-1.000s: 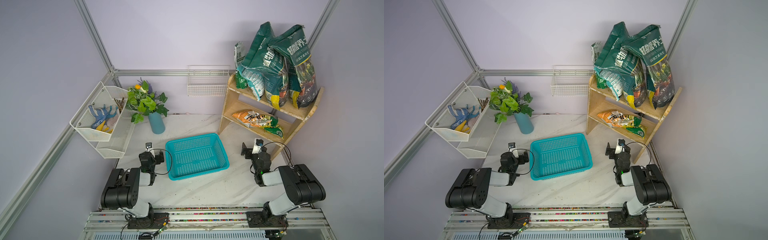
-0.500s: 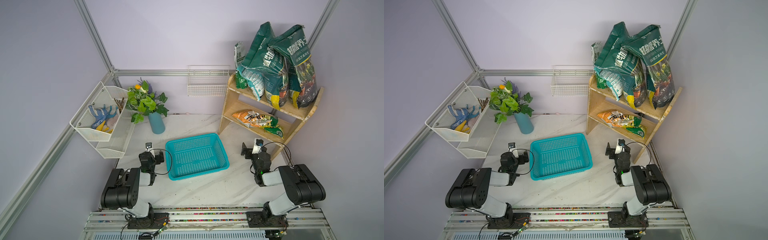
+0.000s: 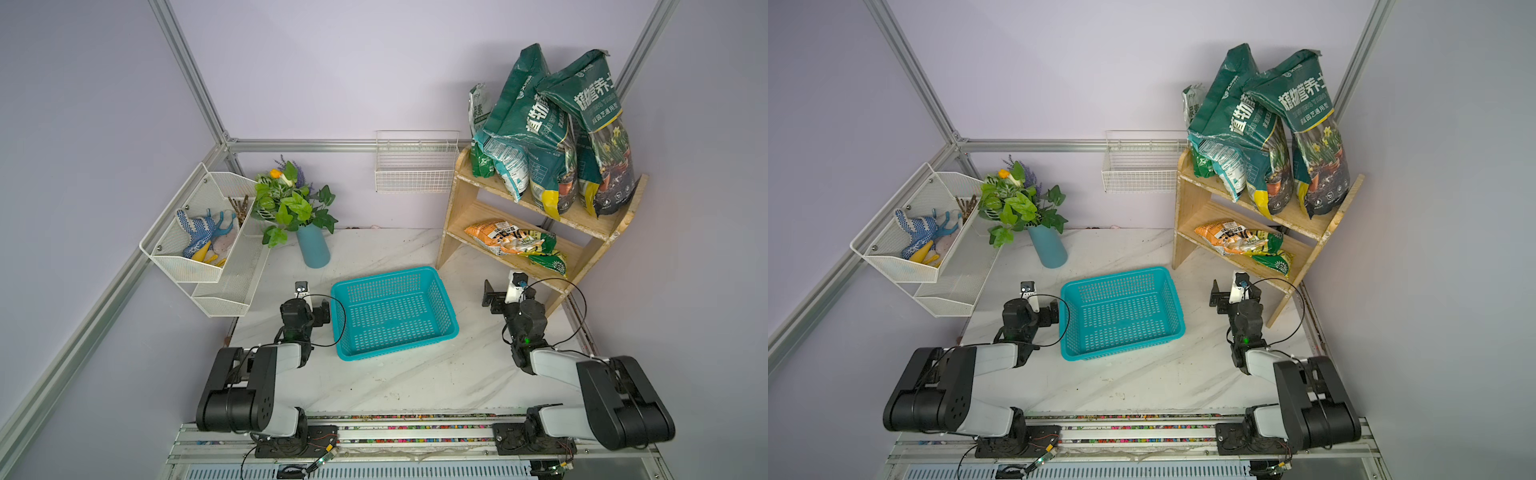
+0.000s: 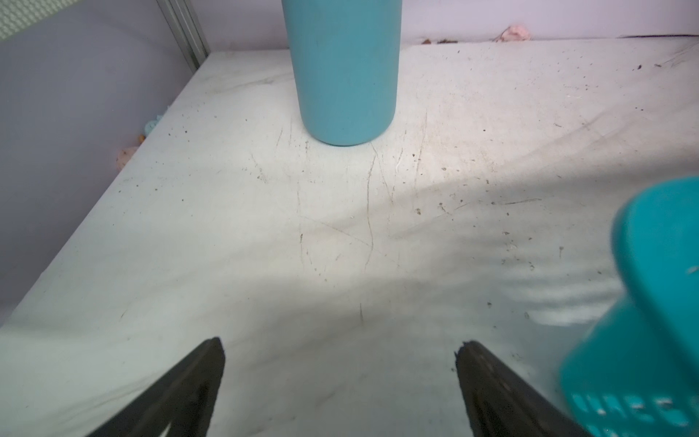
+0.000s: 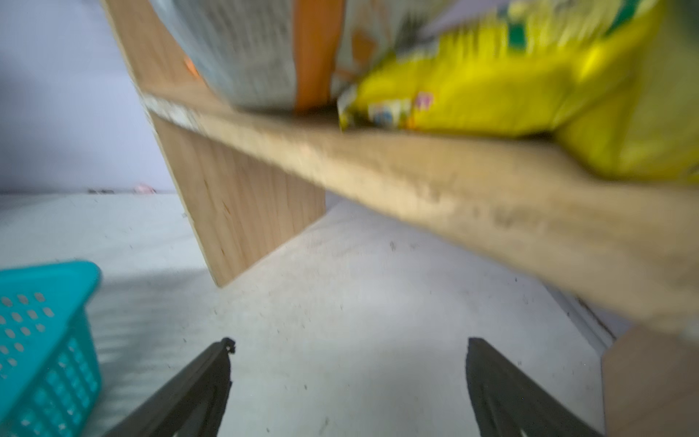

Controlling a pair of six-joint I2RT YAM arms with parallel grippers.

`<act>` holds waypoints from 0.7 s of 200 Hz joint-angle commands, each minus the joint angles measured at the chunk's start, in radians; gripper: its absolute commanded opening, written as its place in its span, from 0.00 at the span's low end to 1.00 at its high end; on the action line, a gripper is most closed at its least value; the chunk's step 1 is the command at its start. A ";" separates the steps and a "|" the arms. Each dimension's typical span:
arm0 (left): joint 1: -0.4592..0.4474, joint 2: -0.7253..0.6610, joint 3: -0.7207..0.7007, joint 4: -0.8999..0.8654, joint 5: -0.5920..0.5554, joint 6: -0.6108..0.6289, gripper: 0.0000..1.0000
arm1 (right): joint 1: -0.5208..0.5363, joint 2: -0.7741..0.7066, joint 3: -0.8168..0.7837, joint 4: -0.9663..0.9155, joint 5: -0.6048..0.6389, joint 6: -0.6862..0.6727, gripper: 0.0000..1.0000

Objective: Take down the fertilizer bag from the shelf
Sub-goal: Pick up the fertilizer bag from the shelf.

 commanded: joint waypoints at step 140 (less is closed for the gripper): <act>0.051 -0.328 0.544 -1.137 -0.122 -0.837 1.00 | 0.130 -0.609 0.744 -1.193 0.162 0.483 0.99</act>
